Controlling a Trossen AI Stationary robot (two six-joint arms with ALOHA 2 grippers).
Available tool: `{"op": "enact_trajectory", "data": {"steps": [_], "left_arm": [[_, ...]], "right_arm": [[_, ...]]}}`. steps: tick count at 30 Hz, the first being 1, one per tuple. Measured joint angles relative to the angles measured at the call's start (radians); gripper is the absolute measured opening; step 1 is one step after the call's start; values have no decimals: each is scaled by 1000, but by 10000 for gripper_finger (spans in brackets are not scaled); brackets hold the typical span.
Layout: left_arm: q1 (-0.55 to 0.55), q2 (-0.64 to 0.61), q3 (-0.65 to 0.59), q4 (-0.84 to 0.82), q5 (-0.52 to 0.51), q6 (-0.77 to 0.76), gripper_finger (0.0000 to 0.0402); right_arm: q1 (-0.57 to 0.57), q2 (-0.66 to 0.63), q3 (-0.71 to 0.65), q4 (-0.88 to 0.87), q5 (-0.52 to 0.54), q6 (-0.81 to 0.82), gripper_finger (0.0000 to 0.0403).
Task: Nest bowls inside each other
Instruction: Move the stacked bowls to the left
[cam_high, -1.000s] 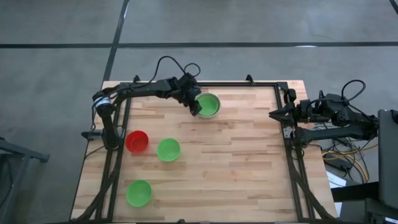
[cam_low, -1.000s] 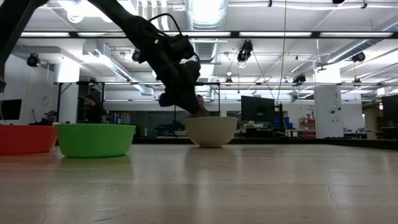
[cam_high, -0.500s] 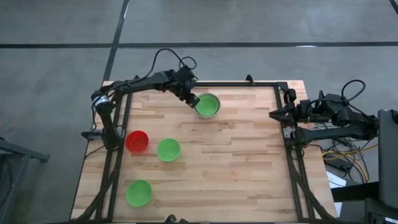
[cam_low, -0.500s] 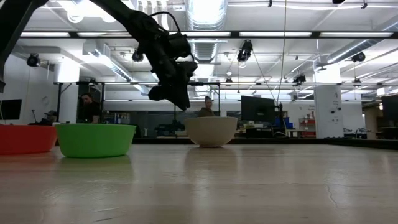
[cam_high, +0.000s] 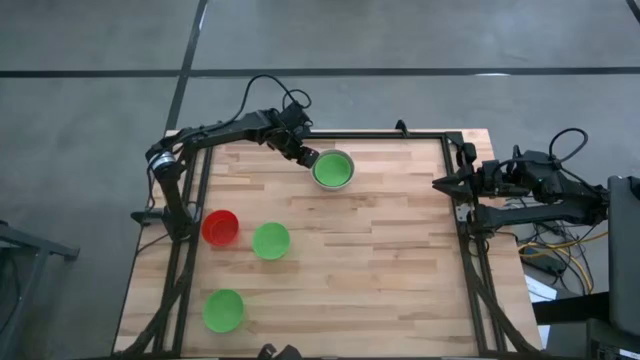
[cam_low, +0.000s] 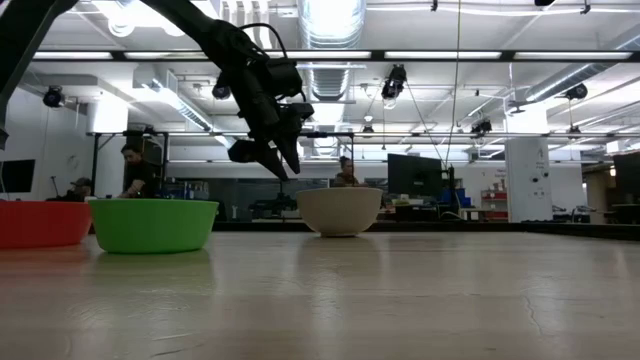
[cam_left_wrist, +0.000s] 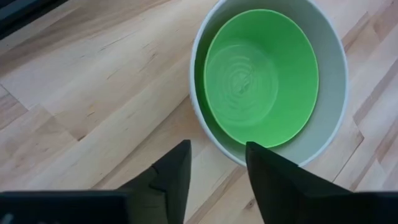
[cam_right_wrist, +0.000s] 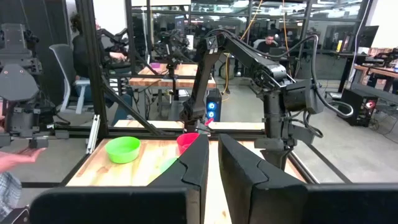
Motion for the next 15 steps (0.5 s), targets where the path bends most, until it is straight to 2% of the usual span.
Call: {"op": "enact_trajectory", "data": {"steps": [9,15], "left_arm": [[0,1,-1,-5,-31,-46,165],[-1,26,-1,-4,-6,-58,165]], "right_arm": [[0,0,0,0,0,0,34],[0,0,0,0,0,0,34]]}}
